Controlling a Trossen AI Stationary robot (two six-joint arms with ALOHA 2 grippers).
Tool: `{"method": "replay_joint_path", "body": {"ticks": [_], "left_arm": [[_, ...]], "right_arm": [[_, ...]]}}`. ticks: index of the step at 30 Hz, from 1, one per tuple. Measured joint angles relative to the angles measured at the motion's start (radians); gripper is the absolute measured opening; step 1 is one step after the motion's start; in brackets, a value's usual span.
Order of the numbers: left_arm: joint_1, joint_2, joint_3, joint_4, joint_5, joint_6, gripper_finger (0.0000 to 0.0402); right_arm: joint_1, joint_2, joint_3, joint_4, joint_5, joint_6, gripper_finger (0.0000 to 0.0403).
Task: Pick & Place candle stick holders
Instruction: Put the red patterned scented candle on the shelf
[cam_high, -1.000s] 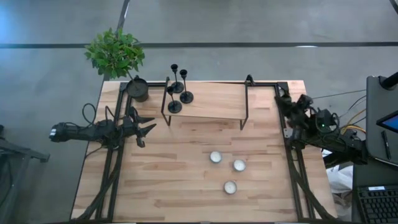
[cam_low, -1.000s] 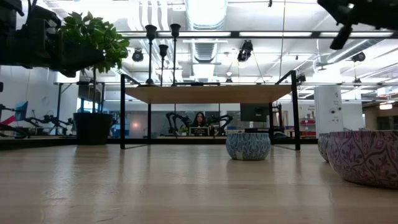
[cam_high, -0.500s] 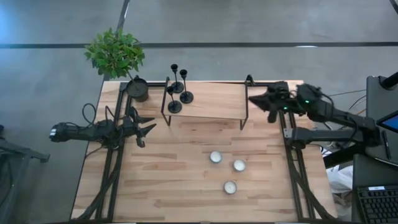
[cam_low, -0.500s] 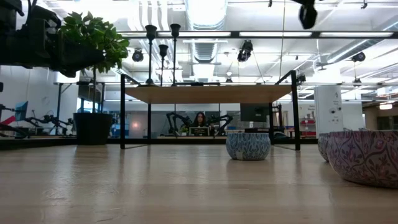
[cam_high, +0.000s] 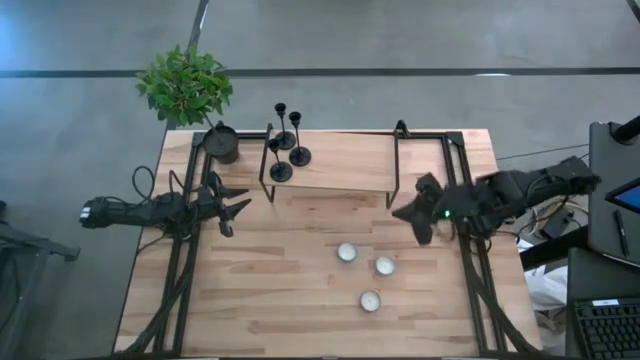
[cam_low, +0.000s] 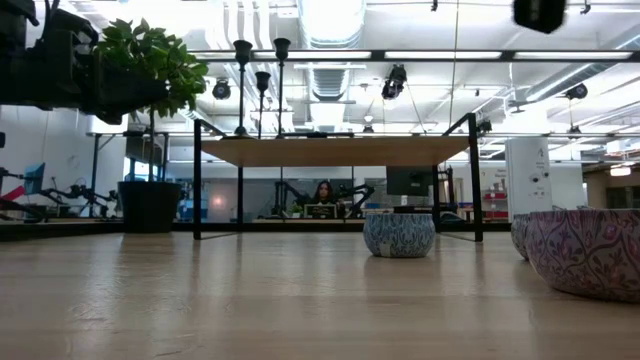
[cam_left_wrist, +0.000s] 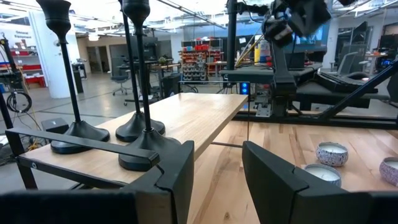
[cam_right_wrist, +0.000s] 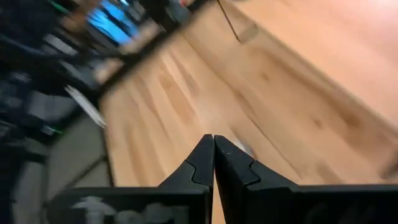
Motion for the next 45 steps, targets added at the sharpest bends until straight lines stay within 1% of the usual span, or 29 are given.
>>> {"method": "replay_joint_path", "body": {"ticks": [2,4,9,12,15,17,20,22,30,33,35,38,43,45], "left_arm": [[0.000,0.000,0.000,0.000,0.000,0.000,0.0142],[0.000,0.000,0.000,0.000,0.000,0.000,0.0142],[0.000,0.000,0.000,0.000,0.000,0.000,0.0142],[0.000,0.002,0.000,0.000,0.000,0.000,0.0142],[0.000,0.002,0.000,0.000,0.000,0.000,0.0142],[0.000,0.002,0.000,0.000,0.000,0.000,0.0142],[0.000,0.002,0.000,0.000,0.000,0.000,0.0142],[0.000,0.002,0.000,0.000,0.000,0.000,0.0142],[0.000,0.002,0.000,0.000,0.000,0.000,0.0142],[0.000,0.002,0.000,0.000,0.000,0.000,0.0142],[0.000,0.002,0.000,0.000,0.000,0.000,0.0142],[0.000,0.002,0.000,0.000,0.000,0.000,0.0142],[0.000,0.002,0.000,0.000,0.000,0.000,0.0142],[0.000,0.002,0.000,0.000,0.000,0.000,0.0142]], "right_arm": [[0.059,0.052,0.026,-0.092,0.038,0.059,0.0008],[0.092,0.102,0.044,-0.153,0.038,0.066,0.0008],[0.116,0.197,0.048,-0.168,0.003,0.048,0.0008],[0.110,0.236,0.033,-0.187,-0.047,0.022,0.0008],[0.096,0.278,0.031,-0.216,-0.146,0.002,0.0011],[0.094,0.308,0.031,-0.219,-0.199,-0.020,0.0021],[0.094,0.345,0.034,-0.216,-0.255,-0.073,0.0051],[0.094,0.362,0.034,-0.220,-0.278,-0.106,0.0079],[0.091,0.435,0.032,-0.223,-0.278,-0.177,0.0211],[0.090,0.468,0.032,-0.222,-0.278,-0.241,0.0250],[0.090,0.489,0.032,-0.221,-0.278,-0.289,0.0267],[0.087,0.522,0.032,-0.220,-0.279,-0.340,0.0280],[0.075,0.574,0.032,-0.219,-0.326,-0.379,0.0296],[0.075,0.596,0.034,-0.218,-0.326,-0.378,0.0303]]}}
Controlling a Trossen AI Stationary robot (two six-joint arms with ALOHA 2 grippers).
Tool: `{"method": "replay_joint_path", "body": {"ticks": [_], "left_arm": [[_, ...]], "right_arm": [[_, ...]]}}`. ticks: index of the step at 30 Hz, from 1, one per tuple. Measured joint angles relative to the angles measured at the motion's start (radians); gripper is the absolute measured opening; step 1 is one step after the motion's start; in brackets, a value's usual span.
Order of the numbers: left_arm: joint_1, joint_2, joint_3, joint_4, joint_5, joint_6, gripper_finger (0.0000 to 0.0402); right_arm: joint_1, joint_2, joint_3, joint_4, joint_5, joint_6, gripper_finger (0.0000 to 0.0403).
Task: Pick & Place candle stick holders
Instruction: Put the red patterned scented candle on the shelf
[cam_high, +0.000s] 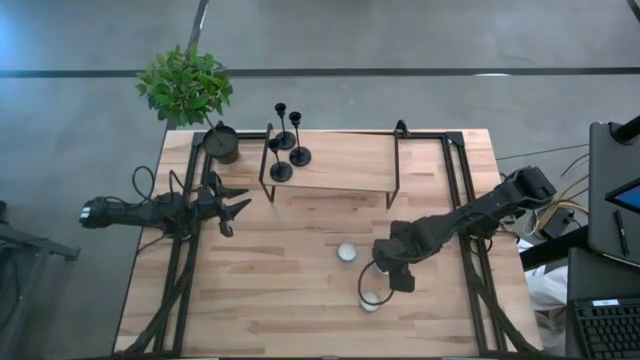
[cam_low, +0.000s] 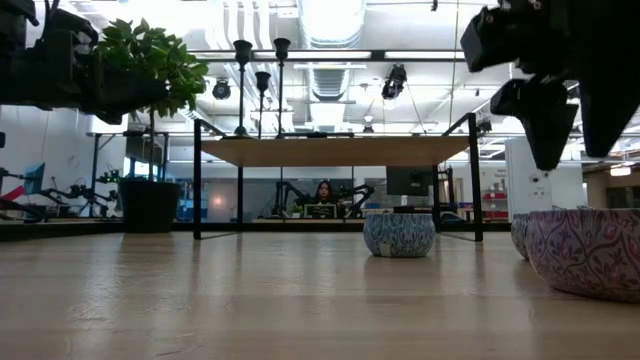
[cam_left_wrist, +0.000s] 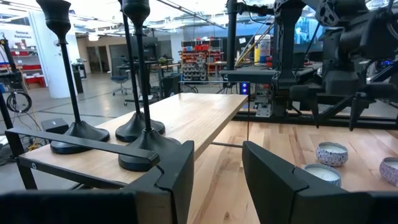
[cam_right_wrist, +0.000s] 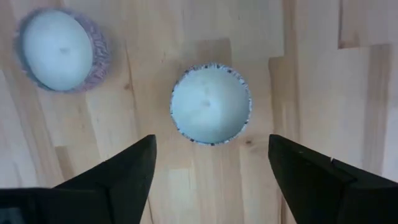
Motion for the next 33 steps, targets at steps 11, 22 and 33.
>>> {"method": "replay_joint_path", "body": {"ticks": [11,22,33], "left_arm": [[0.000,0.000,0.000,0.000,0.000,0.000,0.0142],[0.000,0.002,0.000,0.003,0.000,0.000,0.0142],[0.000,0.002,0.000,0.007,0.000,0.000,0.0142]], "right_arm": [[-0.011,0.062,0.038,0.023,0.005,-0.086,0.0359],[-0.016,0.158,0.066,0.035,0.005,-0.156,0.0352],[-0.016,0.178,0.045,0.044,0.004,-0.172,0.0345]]}}
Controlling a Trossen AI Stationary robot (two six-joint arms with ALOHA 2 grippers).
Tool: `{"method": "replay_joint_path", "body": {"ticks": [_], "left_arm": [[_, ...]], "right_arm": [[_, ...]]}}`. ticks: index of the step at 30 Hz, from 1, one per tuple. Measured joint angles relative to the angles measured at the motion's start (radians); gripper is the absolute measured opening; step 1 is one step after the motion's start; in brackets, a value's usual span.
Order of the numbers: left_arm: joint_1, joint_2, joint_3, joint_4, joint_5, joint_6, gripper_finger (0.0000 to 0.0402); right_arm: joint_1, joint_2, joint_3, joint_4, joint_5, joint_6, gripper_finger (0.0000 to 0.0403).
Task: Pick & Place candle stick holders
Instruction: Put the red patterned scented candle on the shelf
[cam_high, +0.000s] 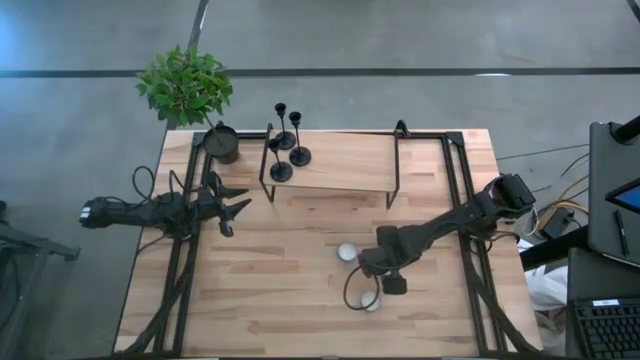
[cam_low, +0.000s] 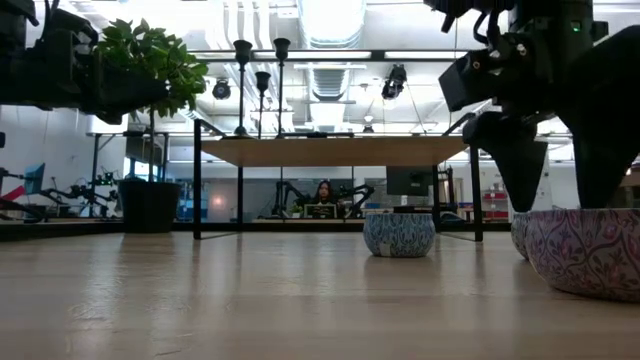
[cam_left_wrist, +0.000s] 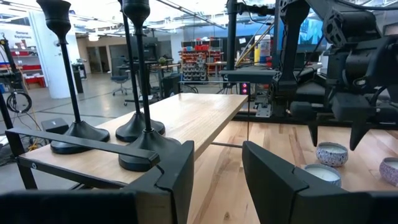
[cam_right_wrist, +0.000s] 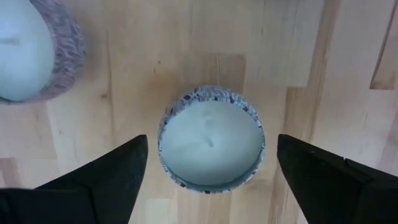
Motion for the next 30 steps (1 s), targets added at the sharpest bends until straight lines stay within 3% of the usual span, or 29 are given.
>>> {"method": "replay_joint_path", "body": {"ticks": [30], "left_arm": [[0.000,0.000,0.000,0.002,0.000,0.000,0.0142]], "right_arm": [[0.001,-0.001,-0.139,0.181,-0.007,0.029,0.0332]]}}
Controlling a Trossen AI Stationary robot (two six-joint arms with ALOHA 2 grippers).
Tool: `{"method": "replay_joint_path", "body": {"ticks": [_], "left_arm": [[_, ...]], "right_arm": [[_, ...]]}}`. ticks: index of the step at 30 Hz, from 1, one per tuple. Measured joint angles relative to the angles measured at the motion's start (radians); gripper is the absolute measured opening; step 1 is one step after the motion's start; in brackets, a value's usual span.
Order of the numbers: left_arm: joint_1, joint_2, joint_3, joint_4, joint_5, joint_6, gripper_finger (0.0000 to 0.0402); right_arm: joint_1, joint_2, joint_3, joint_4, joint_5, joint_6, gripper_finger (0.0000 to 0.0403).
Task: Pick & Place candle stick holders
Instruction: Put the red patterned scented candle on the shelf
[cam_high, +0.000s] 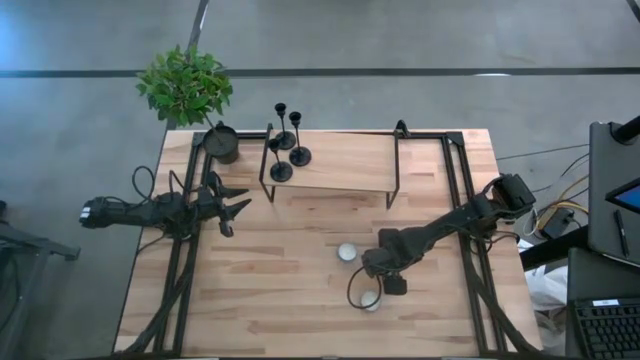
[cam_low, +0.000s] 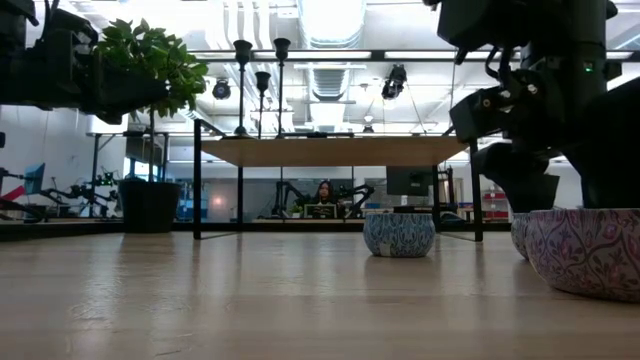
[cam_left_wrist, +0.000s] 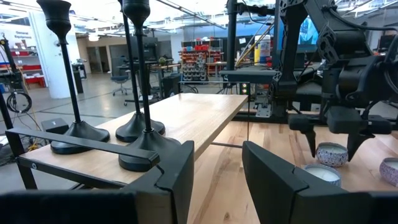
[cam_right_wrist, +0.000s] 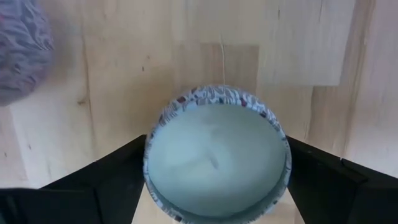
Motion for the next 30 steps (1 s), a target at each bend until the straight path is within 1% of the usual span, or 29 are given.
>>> {"method": "replay_joint_path", "body": {"ticks": [15,23,30], "left_arm": [[0.000,0.000,0.000,0.001,0.000,0.000,0.0142],[0.000,0.000,0.000,0.001,0.000,0.000,0.0142],[0.000,0.000,0.000,0.001,0.000,0.000,0.0142]], "right_arm": [[0.000,0.000,-0.002,0.022,0.004,-0.001,0.0324],[0.000,0.000,-0.003,0.024,0.008,-0.001,0.0294],[0.000,0.000,-0.003,0.024,0.008,-0.001,0.0299]]}}
